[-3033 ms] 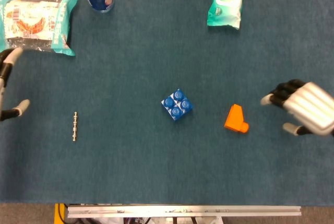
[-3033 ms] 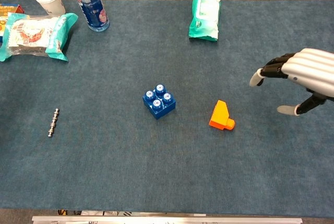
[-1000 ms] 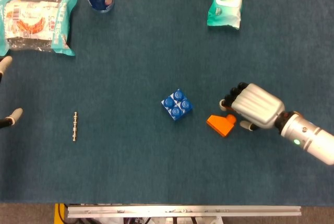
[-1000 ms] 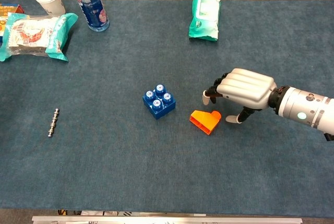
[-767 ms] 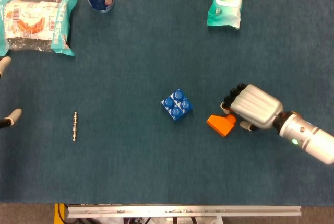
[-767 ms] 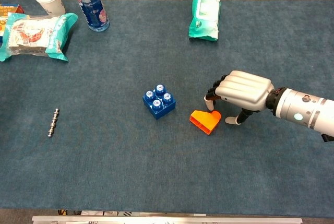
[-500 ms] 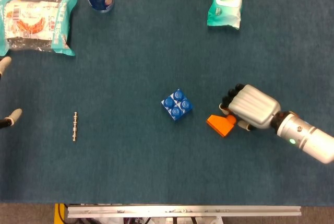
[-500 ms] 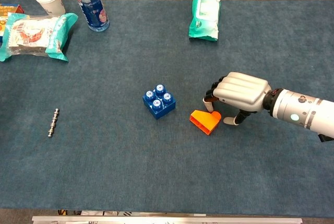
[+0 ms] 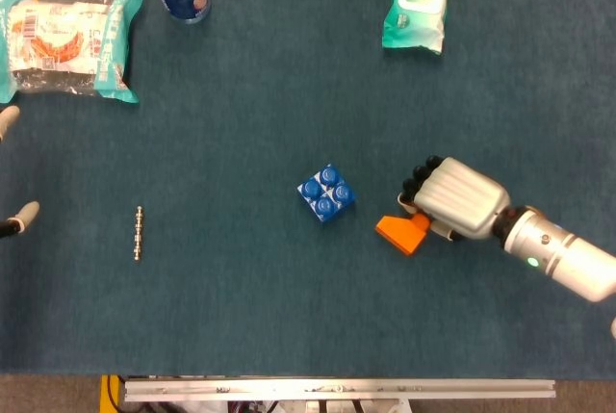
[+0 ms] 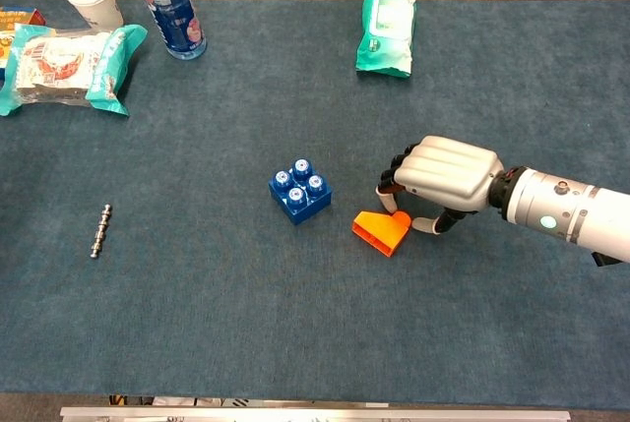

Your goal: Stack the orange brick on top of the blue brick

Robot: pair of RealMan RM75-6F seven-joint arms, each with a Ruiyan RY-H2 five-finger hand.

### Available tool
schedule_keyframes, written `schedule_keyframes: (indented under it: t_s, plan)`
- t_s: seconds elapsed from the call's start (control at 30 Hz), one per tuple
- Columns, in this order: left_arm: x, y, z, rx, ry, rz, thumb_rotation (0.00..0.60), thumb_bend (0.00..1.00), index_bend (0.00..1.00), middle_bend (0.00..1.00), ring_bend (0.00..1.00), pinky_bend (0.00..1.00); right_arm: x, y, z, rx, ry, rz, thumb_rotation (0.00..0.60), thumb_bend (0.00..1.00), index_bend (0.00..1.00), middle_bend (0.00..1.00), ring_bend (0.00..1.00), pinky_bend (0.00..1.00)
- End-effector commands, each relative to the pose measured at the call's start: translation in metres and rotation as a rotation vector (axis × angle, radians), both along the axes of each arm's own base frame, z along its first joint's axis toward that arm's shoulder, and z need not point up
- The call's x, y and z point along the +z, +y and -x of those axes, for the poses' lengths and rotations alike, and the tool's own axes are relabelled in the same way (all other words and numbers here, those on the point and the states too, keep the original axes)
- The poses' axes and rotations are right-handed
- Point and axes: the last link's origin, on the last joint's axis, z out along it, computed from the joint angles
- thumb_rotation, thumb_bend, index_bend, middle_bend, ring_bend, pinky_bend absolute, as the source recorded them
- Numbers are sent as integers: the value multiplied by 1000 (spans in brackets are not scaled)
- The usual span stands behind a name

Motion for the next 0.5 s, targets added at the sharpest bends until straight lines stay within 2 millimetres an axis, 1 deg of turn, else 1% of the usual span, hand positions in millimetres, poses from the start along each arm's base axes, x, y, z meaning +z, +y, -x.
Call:
schedule_keyframes:
  t_s: [0.03,0.2,0.5]
  plan:
    - [0,0,1,2,-1,1,600,149,103,153,158,103,-1,0,-2,10,0,3,600,262,469,418,332,345]
    - [1,-1,1,5,-7,3,600,149,103,152,158,103,-3,1,-4,21,0,7,600,210,469,418,332,349]
    - [1,-3,2,6,-11,3,600,149,103,151,158,103,-7,3,-7,25,-6,5,600,208,469,418,332,350]
